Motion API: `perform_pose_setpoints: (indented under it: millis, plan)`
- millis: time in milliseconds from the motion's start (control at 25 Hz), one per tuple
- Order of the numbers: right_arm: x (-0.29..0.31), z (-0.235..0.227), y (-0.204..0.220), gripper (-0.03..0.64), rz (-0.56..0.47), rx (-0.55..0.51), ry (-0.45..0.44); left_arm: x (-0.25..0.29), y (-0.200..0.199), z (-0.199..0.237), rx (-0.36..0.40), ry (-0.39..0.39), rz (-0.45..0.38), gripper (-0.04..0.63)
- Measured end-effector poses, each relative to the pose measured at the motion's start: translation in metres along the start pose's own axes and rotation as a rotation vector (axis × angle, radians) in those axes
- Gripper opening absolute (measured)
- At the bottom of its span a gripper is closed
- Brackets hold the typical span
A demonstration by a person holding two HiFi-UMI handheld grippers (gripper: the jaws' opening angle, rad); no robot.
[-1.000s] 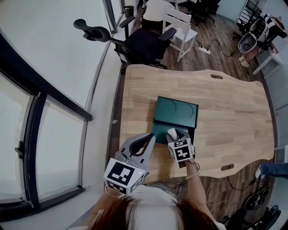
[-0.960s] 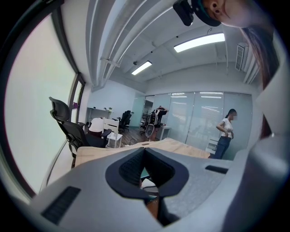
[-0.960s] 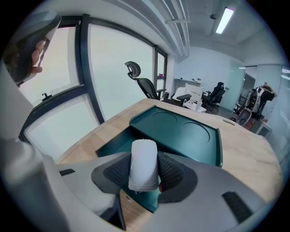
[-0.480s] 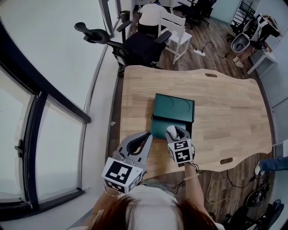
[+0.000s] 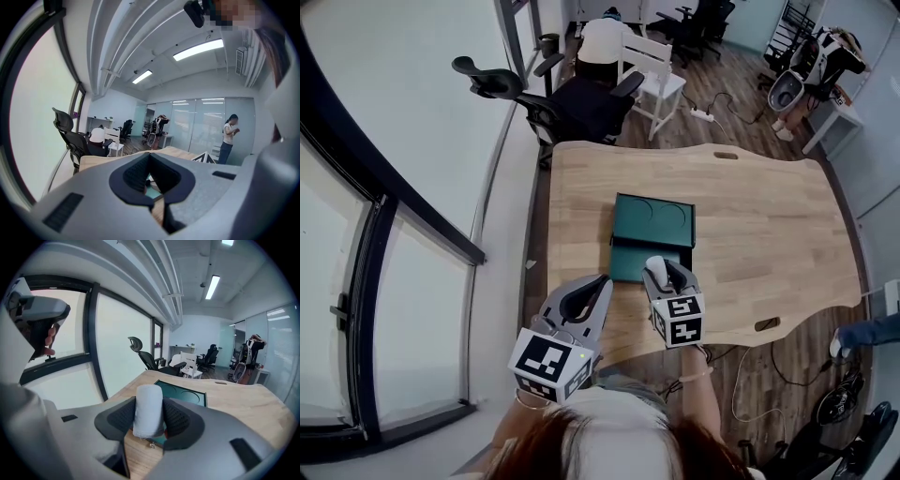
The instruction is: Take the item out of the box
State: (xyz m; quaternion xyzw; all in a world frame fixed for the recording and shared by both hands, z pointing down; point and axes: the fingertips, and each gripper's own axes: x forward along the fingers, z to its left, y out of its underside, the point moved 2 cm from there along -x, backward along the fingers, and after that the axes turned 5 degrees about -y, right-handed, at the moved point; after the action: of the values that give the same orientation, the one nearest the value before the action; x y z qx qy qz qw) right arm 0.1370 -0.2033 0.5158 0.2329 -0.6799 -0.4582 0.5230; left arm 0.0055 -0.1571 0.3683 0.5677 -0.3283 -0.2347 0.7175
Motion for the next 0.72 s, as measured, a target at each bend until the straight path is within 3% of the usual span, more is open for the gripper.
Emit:
perform_pose_setpoints:
  millis: [720]
  plan:
    - [-0.087, 0.050, -0.041, 0.195, -0.218, -0.010, 0.041, -0.053, 0.002, -0.028, 0.017, 0.028, -0.042, 0.006]
